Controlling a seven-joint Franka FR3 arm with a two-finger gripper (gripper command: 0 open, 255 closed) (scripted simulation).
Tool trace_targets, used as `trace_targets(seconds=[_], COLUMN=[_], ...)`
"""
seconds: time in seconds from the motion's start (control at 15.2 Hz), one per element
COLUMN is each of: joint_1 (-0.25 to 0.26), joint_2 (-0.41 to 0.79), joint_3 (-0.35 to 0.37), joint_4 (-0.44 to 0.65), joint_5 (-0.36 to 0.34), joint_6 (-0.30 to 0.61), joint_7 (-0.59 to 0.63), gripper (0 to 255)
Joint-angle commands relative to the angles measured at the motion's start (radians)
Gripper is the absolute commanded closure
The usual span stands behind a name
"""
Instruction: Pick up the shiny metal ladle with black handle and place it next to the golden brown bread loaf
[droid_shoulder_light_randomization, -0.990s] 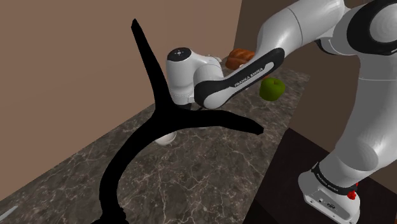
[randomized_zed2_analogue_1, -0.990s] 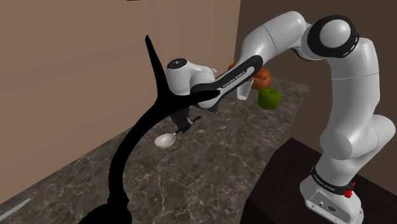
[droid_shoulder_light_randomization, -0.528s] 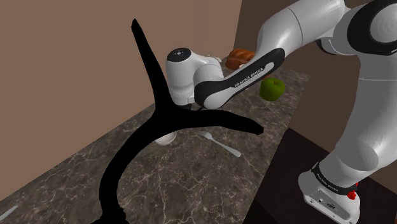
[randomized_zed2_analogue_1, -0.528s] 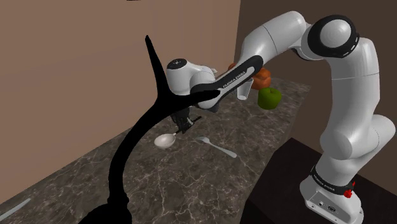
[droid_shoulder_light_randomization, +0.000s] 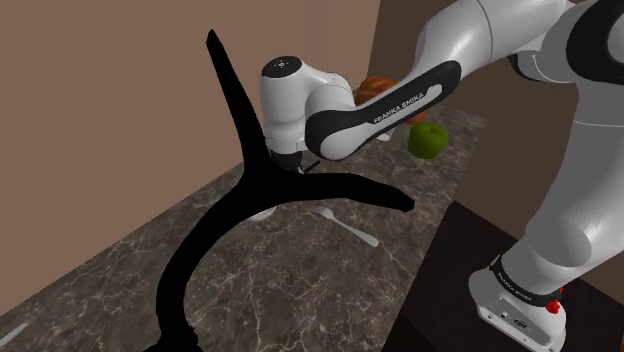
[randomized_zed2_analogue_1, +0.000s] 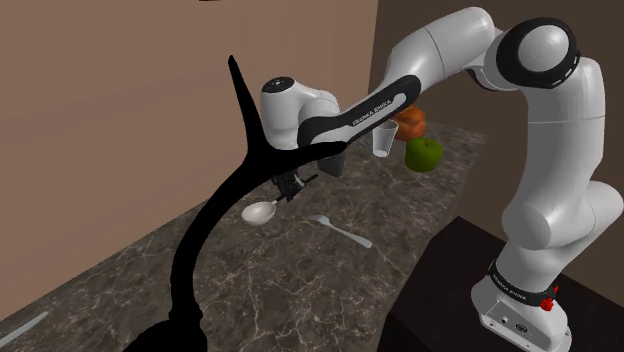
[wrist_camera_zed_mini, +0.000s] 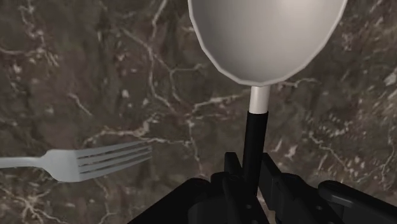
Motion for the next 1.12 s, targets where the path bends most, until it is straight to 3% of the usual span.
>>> trace_targets(seconds=[0.0, 1.06], joint_1=[-0.010, -0.057], joint_2=[-0.015, -0.105], joint_3=[0.013, 0.084], joint_4=[0.012, 0.131], joint_5=[0.019, 0.130], joint_6=[-0.020, -0.180], joint_7=[-0.015, -0.104], gripper=[255, 255])
